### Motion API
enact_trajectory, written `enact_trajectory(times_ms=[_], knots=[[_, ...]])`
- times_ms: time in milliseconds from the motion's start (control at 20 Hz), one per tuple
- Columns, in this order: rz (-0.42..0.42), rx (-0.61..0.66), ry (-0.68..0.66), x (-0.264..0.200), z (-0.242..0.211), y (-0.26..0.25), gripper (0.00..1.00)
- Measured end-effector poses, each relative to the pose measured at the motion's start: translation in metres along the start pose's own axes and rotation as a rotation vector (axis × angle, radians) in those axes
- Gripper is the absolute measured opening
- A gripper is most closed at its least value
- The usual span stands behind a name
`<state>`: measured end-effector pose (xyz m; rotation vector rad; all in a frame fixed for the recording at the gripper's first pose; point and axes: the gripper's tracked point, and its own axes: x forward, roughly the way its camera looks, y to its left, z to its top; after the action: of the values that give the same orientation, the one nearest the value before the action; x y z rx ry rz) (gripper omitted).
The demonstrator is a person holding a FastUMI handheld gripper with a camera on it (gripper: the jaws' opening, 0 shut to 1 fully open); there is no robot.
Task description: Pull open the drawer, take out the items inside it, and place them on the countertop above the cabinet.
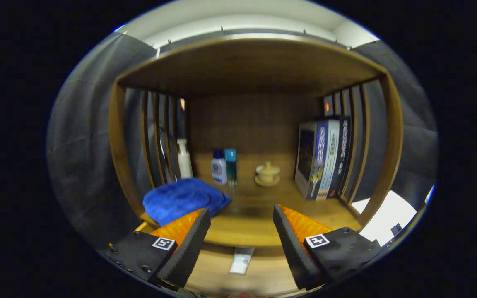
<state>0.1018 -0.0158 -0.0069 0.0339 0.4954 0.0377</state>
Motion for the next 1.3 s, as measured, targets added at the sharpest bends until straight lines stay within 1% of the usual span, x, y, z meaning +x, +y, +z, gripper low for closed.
enact_trajectory(times_ms=[50, 150, 300, 400, 550, 650, 750, 1000, 1100, 1150, 1300], knots=[[0.021, 0.024, 0.073, 0.005, -0.021, 0.004, 0.99], [0.051, 0.048, 0.153, 0.013, -0.043, 0.01, 1.0], [0.047, 0.009, 0.29, 0.023, -0.082, 0.006, 0.99], [0.045, 0.019, 0.409, 0.026, -0.105, 0.009, 1.0], [0.008, 0.062, 0.552, 0.04, -0.129, 0.009, 0.99], [-0.026, 0.09, 0.626, 0.051, -0.143, 0.006, 0.99], [-0.05, 0.107, 0.69, 0.056, -0.158, 0.004, 0.96], [-0.07, 0.138, 0.79, 0.067, -0.19, 0.004, 0.92], [-0.067, 0.186, 0.817, 0.068, -0.192, 0.008, 0.9], [-0.069, 0.189, 0.817, 0.07, -0.191, 0.008, 0.89], [-0.121, 0.194, 0.807, 0.077, -0.193, -0.005, 0.77]])
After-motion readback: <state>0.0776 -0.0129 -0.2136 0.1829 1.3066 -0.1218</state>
